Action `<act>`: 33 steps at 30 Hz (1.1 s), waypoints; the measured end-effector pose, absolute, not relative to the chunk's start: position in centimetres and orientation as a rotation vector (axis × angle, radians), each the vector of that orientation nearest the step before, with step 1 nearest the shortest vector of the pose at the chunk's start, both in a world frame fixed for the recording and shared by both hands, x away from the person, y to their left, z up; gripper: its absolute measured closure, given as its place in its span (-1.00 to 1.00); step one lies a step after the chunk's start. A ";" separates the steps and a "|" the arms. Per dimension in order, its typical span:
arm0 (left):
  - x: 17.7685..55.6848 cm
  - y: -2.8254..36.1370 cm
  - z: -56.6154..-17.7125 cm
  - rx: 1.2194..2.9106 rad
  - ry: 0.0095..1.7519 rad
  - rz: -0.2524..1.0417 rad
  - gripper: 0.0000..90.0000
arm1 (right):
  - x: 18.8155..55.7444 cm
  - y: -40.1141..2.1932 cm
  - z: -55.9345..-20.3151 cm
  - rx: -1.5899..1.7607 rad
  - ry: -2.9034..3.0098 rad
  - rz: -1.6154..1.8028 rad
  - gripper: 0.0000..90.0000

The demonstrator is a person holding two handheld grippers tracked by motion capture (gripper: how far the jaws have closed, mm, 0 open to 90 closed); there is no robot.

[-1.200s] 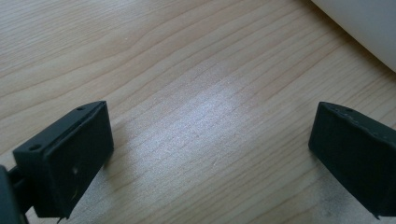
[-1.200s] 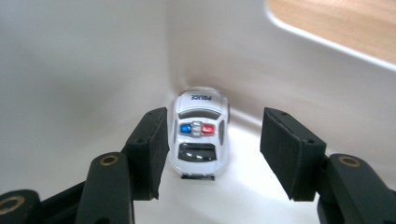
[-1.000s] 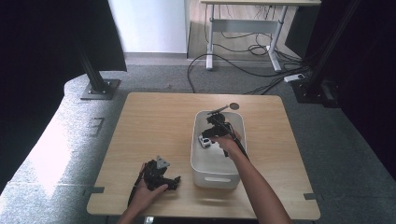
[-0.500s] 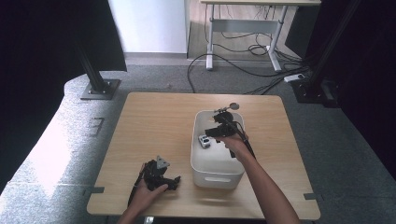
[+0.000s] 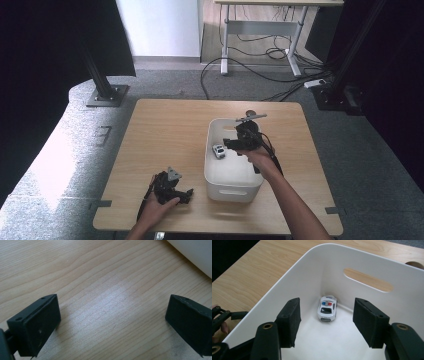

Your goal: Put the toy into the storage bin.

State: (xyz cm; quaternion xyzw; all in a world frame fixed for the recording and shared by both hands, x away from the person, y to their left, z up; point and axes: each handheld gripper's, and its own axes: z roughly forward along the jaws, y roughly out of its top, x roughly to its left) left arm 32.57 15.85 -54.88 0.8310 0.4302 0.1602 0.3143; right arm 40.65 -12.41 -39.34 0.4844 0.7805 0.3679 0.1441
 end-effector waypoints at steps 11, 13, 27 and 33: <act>32.6 15.9 -54.9 2.191 1.134 0.422 -1.00 | 39.2 -15.9 -38.1 1.409 2.173 1.102 -0.15; 32.6 15.9 -54.9 2.191 1.134 0.422 -1.00 | 38.9 -16.6 -38.0 1.409 2.161 1.110 -0.15; 32.6 15.9 -54.9 2.193 1.134 0.422 -1.00 | 37.0 -22.1 -38.6 1.427 2.078 1.165 -0.16; 32.6 15.9 -54.9 2.192 1.135 0.420 -1.00 | 36.5 -24.0 -39.4 1.431 2.060 1.172 -0.16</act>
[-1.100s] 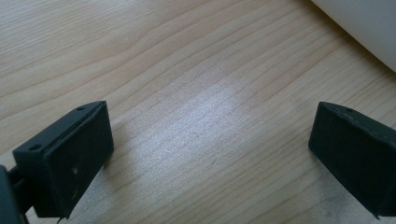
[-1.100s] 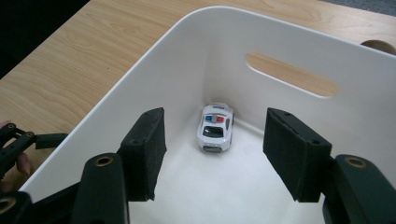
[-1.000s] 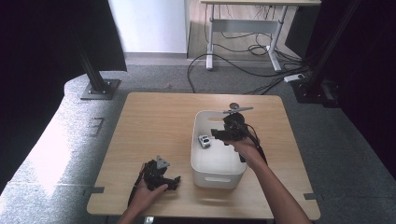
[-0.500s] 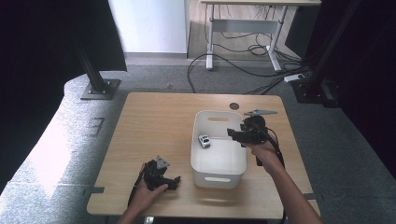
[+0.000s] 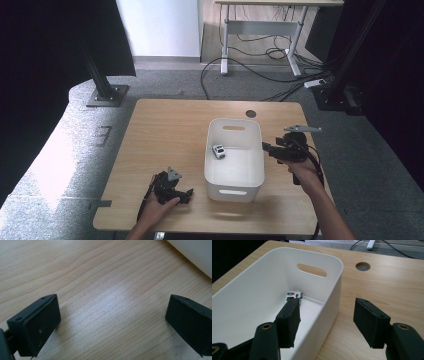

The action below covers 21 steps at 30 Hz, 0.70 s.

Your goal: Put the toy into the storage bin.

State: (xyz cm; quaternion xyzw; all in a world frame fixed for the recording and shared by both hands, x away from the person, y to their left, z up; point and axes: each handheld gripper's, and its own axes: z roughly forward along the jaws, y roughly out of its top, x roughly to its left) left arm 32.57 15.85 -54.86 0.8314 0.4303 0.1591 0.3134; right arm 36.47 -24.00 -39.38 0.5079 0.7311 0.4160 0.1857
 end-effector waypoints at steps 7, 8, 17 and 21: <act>32.6 15.9 -54.9 2.193 1.135 0.420 -1.00 | 35.8 -25.5 -40.8 1.454 2.031 1.192 -0.17; 32.6 15.9 -54.9 2.193 1.134 0.421 -1.00 | 35.7 -25.7 -41.0 1.456 2.027 1.198 -0.17; 32.6 15.9 -54.9 2.192 1.135 0.421 -1.00 | 35.2 -27.1 -42.8 1.499 1.992 1.223 -0.17; 32.6 15.9 -54.9 2.192 1.136 0.421 -1.00 | 35.1 -27.6 -43.8 1.521 1.986 1.214 -0.17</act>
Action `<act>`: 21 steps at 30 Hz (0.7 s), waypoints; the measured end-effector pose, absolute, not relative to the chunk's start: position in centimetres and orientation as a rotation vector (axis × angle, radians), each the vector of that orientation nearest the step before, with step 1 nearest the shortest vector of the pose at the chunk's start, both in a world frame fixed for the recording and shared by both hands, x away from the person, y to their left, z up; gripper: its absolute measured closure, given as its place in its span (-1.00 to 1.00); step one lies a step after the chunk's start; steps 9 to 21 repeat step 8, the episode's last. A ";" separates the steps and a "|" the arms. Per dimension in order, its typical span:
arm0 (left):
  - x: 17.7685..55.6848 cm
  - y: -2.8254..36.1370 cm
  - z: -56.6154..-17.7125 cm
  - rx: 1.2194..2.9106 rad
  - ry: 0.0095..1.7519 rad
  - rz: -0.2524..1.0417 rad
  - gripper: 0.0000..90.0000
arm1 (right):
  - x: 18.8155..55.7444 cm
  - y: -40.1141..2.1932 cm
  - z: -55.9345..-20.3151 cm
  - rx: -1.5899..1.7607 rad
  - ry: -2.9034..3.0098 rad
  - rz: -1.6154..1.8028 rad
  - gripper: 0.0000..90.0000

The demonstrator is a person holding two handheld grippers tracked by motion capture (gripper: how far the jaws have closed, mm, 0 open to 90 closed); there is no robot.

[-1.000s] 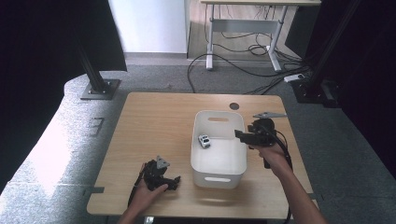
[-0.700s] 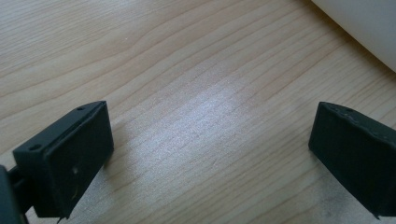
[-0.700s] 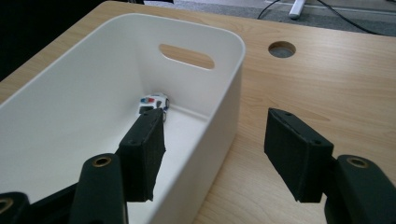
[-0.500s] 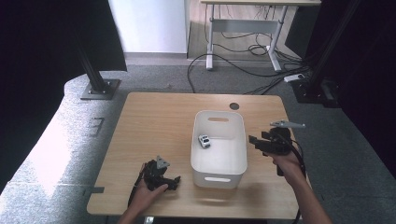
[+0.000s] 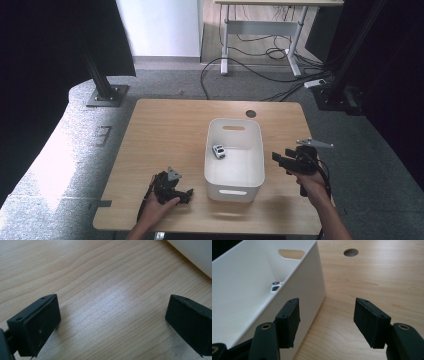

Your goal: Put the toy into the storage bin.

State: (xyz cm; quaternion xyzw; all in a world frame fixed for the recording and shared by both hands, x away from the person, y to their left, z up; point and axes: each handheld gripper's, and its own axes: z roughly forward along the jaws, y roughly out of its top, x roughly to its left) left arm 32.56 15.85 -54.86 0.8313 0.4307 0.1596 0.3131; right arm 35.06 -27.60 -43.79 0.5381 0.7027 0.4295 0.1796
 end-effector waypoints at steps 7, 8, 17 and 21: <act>32.6 15.8 -54.9 2.191 1.138 0.421 -1.00 | 34.9 -28.1 -43.9 1.519 1.945 1.238 -0.19; 32.6 15.8 -54.9 2.191 1.138 0.422 -1.00 | 34.8 -28.1 -44.0 1.519 1.945 1.240 -0.19; 32.6 15.8 -54.9 2.191 1.138 0.422 -1.00 | 34.8 -28.1 -44.0 1.519 1.945 1.240 -0.19; 32.6 15.8 -54.9 2.191 1.138 0.422 -1.00 | 34.8 -28.1 -44.0 1.519 1.945 1.240 -0.19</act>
